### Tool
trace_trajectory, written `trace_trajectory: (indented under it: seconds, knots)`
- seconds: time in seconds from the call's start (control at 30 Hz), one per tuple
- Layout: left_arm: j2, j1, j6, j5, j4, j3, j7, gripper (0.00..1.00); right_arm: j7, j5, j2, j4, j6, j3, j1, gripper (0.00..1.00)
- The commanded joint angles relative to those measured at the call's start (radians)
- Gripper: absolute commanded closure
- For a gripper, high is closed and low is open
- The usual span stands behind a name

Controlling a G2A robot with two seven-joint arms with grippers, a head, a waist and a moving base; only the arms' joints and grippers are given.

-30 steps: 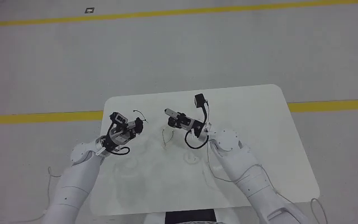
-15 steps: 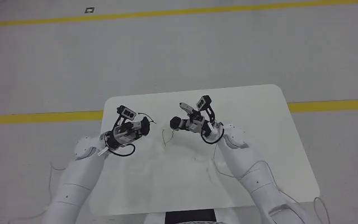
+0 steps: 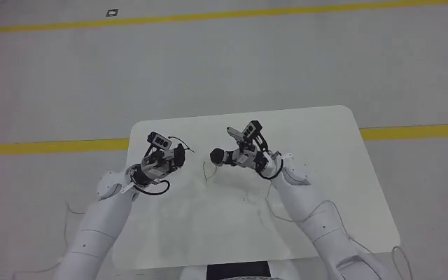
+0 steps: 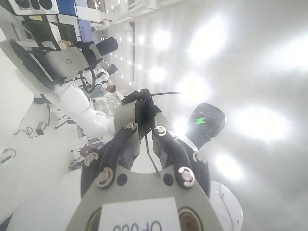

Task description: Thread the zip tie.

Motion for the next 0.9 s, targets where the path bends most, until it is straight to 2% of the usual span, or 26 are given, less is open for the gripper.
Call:
trace_trajectory:
  seconds: [0.0,0.17,0.43,0.5,0.6,0.87]
  knots:
    - [-0.001,-0.006,0.001,-0.006,0.014,0.007,0.001,1.0,0.019,0.011,-0.001,-0.003,0.004,-0.01,0.006,0.0]
    - [-0.007,-0.029,0.001,-0.032,0.05,0.038,0.001,1.0,0.05,0.026,-0.005,-0.006,0.008,-0.045,0.023,0.0]
    - [-0.007,-0.03,-0.001,-0.032,0.05,0.039,0.001,1.0,0.05,0.026,-0.005,-0.006,0.008,-0.045,0.023,0.0]
    - [-0.009,-0.023,0.008,-0.022,0.03,0.046,0.037,1.0,0.05,0.026,-0.005,-0.006,0.008,-0.045,0.023,0.0]
    - [-0.011,-0.014,0.024,-0.026,0.011,0.055,0.041,1.0,0.05,0.026,-0.005,-0.006,0.008,-0.045,0.023,0.0]
    - [-0.017,-0.016,0.019,-0.024,0.012,0.07,0.053,1.0,0.05,0.026,-0.005,-0.006,0.008,-0.045,0.023,0.0]
